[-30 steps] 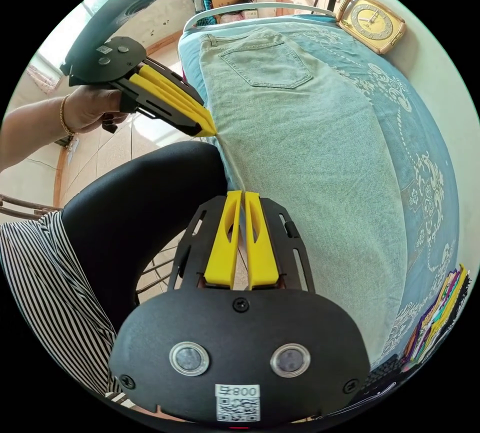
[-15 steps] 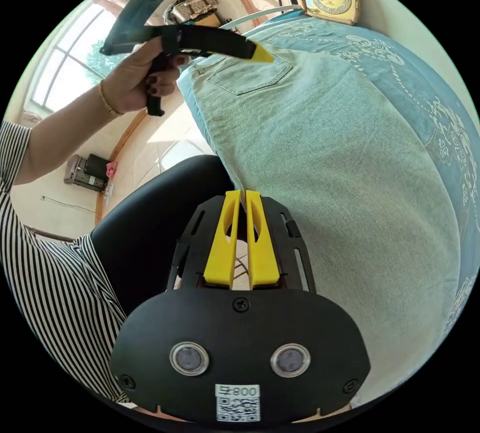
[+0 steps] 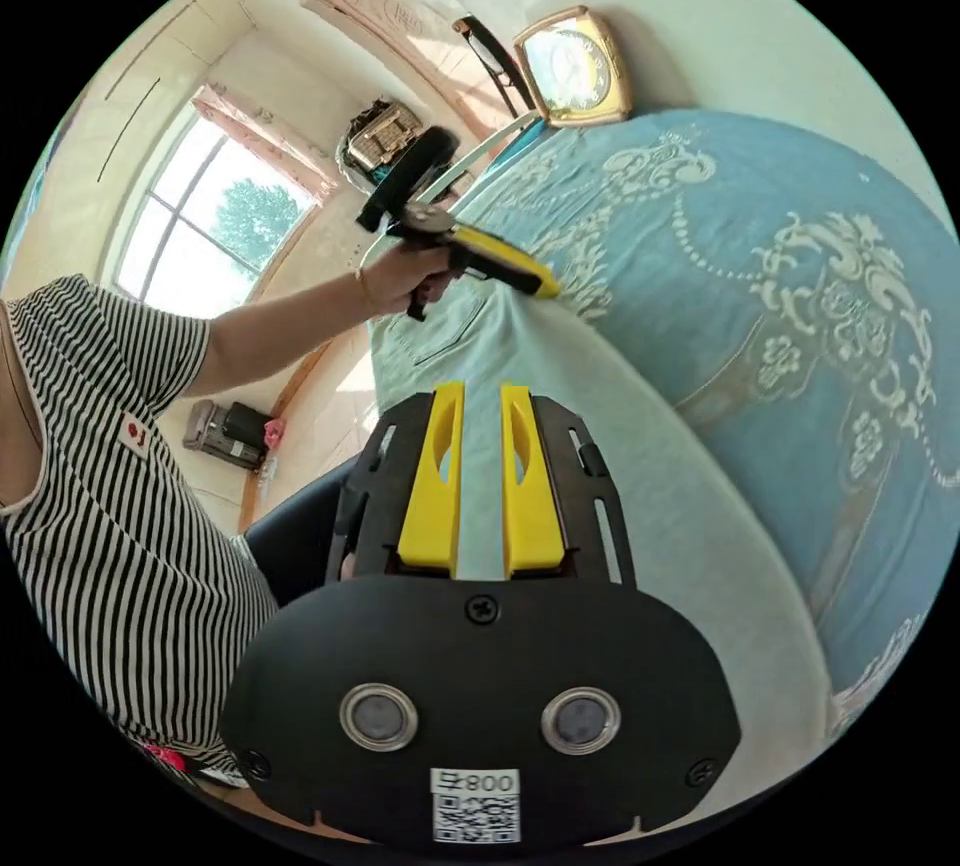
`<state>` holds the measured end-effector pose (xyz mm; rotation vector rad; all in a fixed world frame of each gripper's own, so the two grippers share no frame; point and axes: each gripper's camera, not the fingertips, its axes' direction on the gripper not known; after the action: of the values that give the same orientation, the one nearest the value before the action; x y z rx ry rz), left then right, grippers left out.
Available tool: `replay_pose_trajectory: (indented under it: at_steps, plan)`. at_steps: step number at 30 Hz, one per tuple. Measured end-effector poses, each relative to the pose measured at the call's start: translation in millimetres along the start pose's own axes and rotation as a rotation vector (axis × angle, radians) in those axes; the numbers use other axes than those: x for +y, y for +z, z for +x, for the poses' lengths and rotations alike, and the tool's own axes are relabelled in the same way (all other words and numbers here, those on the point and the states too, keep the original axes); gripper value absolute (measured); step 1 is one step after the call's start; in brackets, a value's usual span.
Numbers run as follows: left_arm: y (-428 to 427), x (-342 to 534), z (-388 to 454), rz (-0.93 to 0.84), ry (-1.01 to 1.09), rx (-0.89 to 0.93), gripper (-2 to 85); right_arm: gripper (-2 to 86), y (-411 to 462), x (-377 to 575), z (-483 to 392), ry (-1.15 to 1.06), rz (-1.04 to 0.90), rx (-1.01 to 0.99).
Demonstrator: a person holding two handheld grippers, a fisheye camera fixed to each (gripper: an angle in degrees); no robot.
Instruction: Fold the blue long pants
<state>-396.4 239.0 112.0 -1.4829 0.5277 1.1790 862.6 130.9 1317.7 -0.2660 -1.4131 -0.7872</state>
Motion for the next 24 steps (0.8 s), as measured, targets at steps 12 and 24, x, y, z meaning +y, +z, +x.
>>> replay_pose_trajectory:
  at_steps: [12,24]
  plan:
    - [-31.1,55.0,-7.3,0.230,-0.067,0.068,0.9,2.8,48.3,-25.9,66.7,-0.102,-0.192,0.016]
    - [-37.3,62.5,-10.3,0.248,-0.105,0.068,0.7,5.2,-5.8,-61.0,84.5,-0.105,-0.047,0.066]
